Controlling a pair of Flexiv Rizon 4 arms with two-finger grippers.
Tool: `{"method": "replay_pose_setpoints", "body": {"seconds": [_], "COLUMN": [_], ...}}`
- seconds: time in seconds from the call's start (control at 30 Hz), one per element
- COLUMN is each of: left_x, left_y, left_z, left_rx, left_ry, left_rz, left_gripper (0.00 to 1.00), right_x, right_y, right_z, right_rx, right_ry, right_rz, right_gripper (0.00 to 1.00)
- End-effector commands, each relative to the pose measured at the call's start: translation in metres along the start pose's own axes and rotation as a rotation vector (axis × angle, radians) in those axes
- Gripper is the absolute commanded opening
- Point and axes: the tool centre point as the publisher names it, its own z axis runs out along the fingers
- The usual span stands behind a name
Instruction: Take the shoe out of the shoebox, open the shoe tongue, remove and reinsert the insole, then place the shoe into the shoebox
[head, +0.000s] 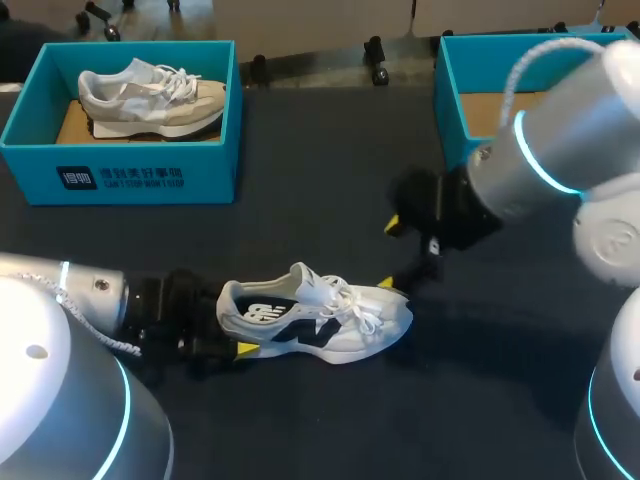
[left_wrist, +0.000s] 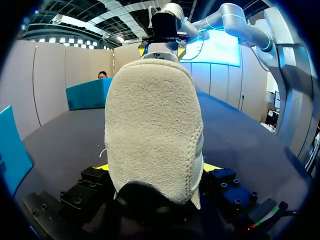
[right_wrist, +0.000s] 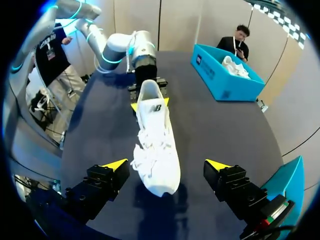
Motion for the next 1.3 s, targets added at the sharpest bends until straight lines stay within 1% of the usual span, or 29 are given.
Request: {"method": "replay_pose_setpoints", "body": {"seconds": [0.03, 0.07, 0.13, 0.17, 0.2, 0.23, 0.27, 0.3, 0.77, 0.8, 0.83, 0.87, 0.9, 0.93, 0.97, 1.0, 1.03, 1.1, 1.13, 1.17, 1.23, 1.3], "left_x": [-0.001, -0.001, -0.001, -0.001, -0.001, -0.001, -0.001, -0.001, -0.001, -0.001, -0.001, -0.001, -0.001, -0.001, -0.001, -0.001, -0.001, -0.001, -0.001, -0.001, -0.001, -0.001], "left_y": [0.0, 0.0, 0.0, 0.0, 0.0, 0.0, 0.0, 0.0, 0.0, 0.0, 0.0, 0.0, 0.0, 0.0, 0.0, 0.0, 0.0, 0.0, 0.0, 0.0, 0.0, 0.0], "left_z": [0.002, 0.002, 0.002, 0.002, 0.002, 0.002, 0.002, 0.002, 0.002, 0.002, 0.002, 0.002, 0.002, 0.002, 0.002, 0.002, 0.002, 0.002, 0.002, 0.002, 0.002, 0.002], "left_rx": [-0.003, -0.003, -0.003, -0.003, -0.003, -0.003, -0.003, -0.003, -0.003, -0.003, -0.003, -0.003, -0.003, -0.003, -0.003, -0.003, -0.003, -0.003, -0.003, -0.003, -0.003, -0.003], "left_ry": [-0.002, -0.002, -0.002, -0.002, -0.002, -0.002, -0.002, -0.002, -0.002, -0.002, -0.002, -0.002, -0.002, -0.002, -0.002, -0.002, -0.002, -0.002, -0.002, -0.002, -0.002, -0.002], "left_rz": [-0.001, -0.001, -0.001, -0.001, -0.001, -0.001, -0.001, -0.001, -0.001, -0.001, -0.001, -0.001, -0.001, -0.001, -0.001, -0.001, -0.001, -0.001, -0.001, -0.001, -0.001, -0.001], "left_gripper": [0.0, 0.0, 0.0, 0.0, 0.0, 0.0, 0.0, 0.0, 0.0, 0.0, 0.0, 0.0, 0.0, 0.0, 0.0, 0.0, 0.0, 0.0, 0.0, 0.0, 0.0, 0.0], "right_x": [-0.008, -0.008, -0.008, -0.008, -0.007, -0.007, -0.006, -0.003, -0.003, -0.002, -0.001, -0.001, 0.0, 0.0, 0.001, 0.001, 0.001, 0.002, 0.003, 0.003, 0.005, 0.006], "right_y": [0.028, 0.032, 0.037, 0.04, 0.042, 0.045, 0.045, 0.046, 0.046, 0.052, 0.058, 0.062, 0.067, 0.072, 0.075, 0.079, 0.081, 0.086, 0.088, 0.093, 0.098, 0.102], "right_z": [0.021, 0.023, 0.026, 0.028, 0.03, 0.033, 0.035, 0.037, 0.037, 0.038, 0.039, 0.038, 0.038, 0.037, 0.036, 0.035, 0.035, 0.034, 0.034, 0.035, 0.037, 0.037], "right_rx": [0.107, 0.116, 0.101, 0.103, 0.133, 0.142, 0.135, 0.072, 0.072, 0.077, 0.084, 0.063, 0.069, 0.069, 0.062, 0.072, 0.059, 0.064, 0.069, 0.089, 0.093, 0.137], "right_ry": [0.001, -0.002, -0.02, -0.027, -0.044, -0.078, -0.122, -0.163, -0.163, -0.186, -0.181, -0.194, -0.201, -0.195, -0.2, -0.191, -0.188, -0.188, -0.19, -0.196, -0.212, -0.224], "right_rz": [0.008, 0.022, 0.056, 0.105, 0.189, 0.313, 0.481, 0.522, 0.522, 0.592, 0.581, 0.638, 0.642, 0.682, 0.732, 0.727, 0.781, 0.826, 0.869, 0.87, 0.919, 0.984], "right_gripper": [1.0, 1.0, 1.0, 1.0, 1.0, 1.0, 1.0, 1.0, 1.0, 1.0, 1.0, 1.0, 1.0, 1.0, 1.0, 1.0, 1.0, 1.0, 1.0, 1.0, 1.0, 1.0]}}
